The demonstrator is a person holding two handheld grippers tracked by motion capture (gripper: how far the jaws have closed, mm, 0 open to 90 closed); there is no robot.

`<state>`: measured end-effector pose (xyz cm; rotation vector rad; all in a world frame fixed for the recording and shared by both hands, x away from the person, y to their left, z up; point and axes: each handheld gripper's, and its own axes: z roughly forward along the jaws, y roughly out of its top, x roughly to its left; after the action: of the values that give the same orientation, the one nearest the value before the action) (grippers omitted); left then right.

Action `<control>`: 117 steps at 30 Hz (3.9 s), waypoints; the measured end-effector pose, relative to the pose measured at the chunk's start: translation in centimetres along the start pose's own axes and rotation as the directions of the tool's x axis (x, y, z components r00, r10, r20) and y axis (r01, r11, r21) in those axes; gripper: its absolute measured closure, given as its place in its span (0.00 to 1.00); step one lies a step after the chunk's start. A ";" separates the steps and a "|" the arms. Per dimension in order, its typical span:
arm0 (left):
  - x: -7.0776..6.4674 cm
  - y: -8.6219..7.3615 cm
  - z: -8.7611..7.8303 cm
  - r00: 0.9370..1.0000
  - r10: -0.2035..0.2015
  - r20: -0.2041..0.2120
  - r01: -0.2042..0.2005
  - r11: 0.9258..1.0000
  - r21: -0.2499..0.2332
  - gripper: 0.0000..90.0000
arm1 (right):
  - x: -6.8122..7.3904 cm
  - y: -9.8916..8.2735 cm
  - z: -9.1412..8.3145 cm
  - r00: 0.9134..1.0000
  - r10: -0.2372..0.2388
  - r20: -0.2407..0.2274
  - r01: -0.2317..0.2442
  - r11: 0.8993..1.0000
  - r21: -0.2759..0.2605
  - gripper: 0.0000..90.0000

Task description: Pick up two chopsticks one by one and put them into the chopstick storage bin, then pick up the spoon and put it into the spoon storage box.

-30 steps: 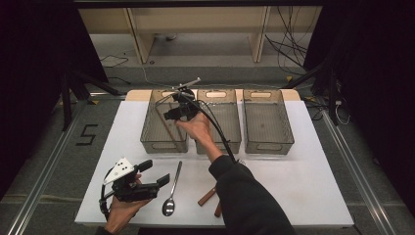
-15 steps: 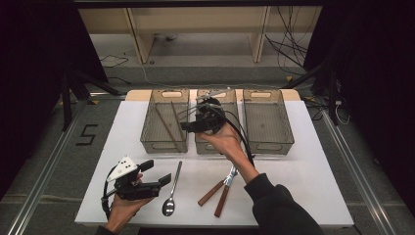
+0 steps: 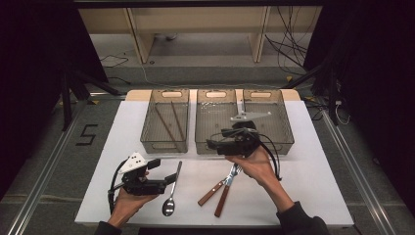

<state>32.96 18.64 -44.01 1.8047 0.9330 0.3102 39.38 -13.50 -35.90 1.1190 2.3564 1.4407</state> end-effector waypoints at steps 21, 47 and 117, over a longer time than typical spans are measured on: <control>0.7 0.9 1.2 1.000 0.016 0.017 -0.017 1.000 0.023 0.18 | -1.1 -7.3 -5.1 0.999 0.014 0.030 -0.011 0.997 -0.072 0.31; 1.0 2.1 3.0 0.999 0.029 0.043 -0.031 0.998 0.053 0.19 | -2.2 -12.0 -6.9 0.997 0.046 0.056 -0.040 0.994 -0.106 0.27; 5.4 -1.1 3.9 0.986 0.153 -0.073 -0.094 0.852 0.516 0.99 | -1.6 -13.7 -8.1 0.997 0.042 0.058 -0.038 0.996 -0.081 0.25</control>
<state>38.40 20.11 -47.73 2.3655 1.0462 0.2601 29.49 -23.73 -43.29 1.1781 2.2282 1.4790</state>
